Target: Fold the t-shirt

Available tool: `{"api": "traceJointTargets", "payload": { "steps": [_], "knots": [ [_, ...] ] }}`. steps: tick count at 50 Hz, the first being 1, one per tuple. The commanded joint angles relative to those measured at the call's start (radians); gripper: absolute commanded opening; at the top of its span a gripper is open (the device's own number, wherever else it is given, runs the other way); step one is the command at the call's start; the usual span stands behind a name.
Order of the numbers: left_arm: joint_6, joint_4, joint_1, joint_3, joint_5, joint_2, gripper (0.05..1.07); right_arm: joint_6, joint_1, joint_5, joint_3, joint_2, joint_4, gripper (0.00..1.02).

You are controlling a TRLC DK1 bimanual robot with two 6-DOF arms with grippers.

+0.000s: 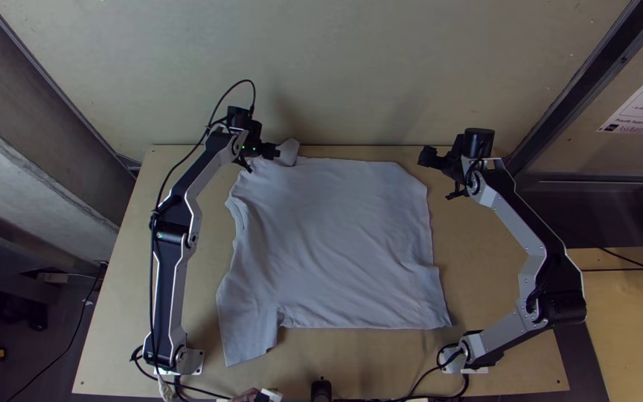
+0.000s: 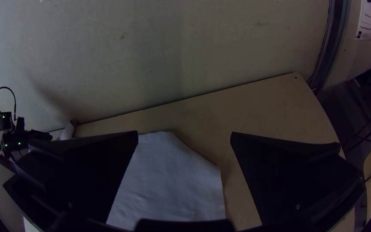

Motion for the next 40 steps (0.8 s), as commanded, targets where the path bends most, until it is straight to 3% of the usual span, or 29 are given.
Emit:
{"api": "traceJointTargets", "payload": {
  "steps": [1, 20, 22, 25, 28, 40],
  "knots": [
    [0.017, 0.020, -0.007, 0.030, 0.012, 0.043, 0.69, 0.023, -0.013, -0.005, 0.005, 0.018, -0.005, 0.99],
    [0.032, 0.076, -0.009, 0.064, -0.008, 0.139, 0.67, 0.023, -0.036, -0.005, 0.003, 0.019, -0.003, 0.99],
    [0.040, 0.070, -0.010, 0.063, -0.008, 0.143, 0.59, 0.023, -0.039, -0.006, 0.005, 0.024, 0.003, 0.99],
    [0.058, 0.064, -0.014, 0.063, -0.008, 0.147, 0.30, 0.026, -0.045, -0.006, 0.015, 0.036, 0.012, 0.99],
    [0.058, 0.058, -0.014, 0.063, -0.008, 0.147, 0.07, 0.040, -0.051, -0.006, 0.038, 0.058, 0.012, 0.99],
    [0.058, 0.057, -0.001, 0.061, -0.020, 0.116, 0.08, 0.057, -0.051, -0.006, 0.161, 0.177, -0.060, 0.99]
  ]
}}
